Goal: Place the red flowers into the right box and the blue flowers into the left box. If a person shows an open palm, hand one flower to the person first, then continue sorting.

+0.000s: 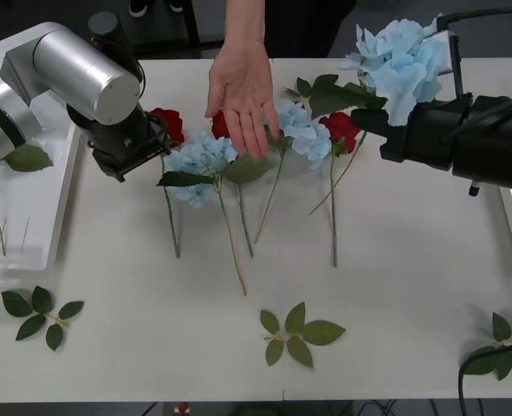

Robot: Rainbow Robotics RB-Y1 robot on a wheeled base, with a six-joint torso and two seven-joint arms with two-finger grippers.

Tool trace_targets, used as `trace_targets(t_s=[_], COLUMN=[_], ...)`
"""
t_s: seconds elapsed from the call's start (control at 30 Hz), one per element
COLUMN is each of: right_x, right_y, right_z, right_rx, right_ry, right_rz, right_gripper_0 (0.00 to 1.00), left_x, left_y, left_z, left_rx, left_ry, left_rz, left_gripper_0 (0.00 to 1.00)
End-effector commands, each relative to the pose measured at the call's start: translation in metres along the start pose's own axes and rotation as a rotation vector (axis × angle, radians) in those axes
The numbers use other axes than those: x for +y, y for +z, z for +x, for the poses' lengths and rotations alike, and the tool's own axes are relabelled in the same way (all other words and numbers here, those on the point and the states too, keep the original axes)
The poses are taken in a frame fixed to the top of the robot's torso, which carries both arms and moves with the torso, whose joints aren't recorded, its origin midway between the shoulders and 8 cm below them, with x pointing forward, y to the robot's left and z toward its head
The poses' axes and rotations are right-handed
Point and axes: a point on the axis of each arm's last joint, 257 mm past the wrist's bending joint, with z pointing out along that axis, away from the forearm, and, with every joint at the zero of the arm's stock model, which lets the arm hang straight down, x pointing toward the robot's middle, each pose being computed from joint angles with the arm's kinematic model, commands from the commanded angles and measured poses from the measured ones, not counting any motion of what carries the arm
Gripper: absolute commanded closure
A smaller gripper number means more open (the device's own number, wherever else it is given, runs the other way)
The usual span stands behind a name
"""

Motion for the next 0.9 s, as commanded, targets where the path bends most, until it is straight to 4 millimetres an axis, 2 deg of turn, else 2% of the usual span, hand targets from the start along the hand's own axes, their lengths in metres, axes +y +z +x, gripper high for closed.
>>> trace_targets(t_s=[0.03, 0.13, 0.27, 0.47, 0.7, 0.9], right_x=[0.007, 0.007, 0.014, 0.014, 0.034, 0.037], right_y=[-0.007, -0.008, 0.003, 0.021, 0.038, 0.043], right_z=[-0.017, -0.024, -0.055, -0.099, -0.148, -0.177], right_rx=[-0.026, -0.034, -0.106, -0.239, -0.361, -0.411], right_ry=[-0.028, -0.079, -0.190, -0.294, -0.327, -0.323], right_rz=[0.006, 0.039, 0.111, 0.201, 0.260, 0.324], right_gripper_0=[1.00, 1.00, 1.00, 1.00, 1.00, 1.00], left_x=[-0.007, -0.006, -0.006, -0.006, -0.005, -0.005], left_y=[-0.024, -0.024, -0.024, -0.024, -0.024, -0.024], left_z=[-0.019, -0.020, -0.021, -0.022, -0.023, -0.023], left_rx=[-0.029, -0.030, -0.035, -0.039, -0.041, -0.040], left_ry=[0.029, 0.033, 0.037, 0.038, 0.036, 0.037], left_rz=[0.033, 0.030, 0.030, 0.028, 0.025, 0.026], left_gripper_0=[0.05, 0.05, 0.05, 0.05, 0.05, 0.05])
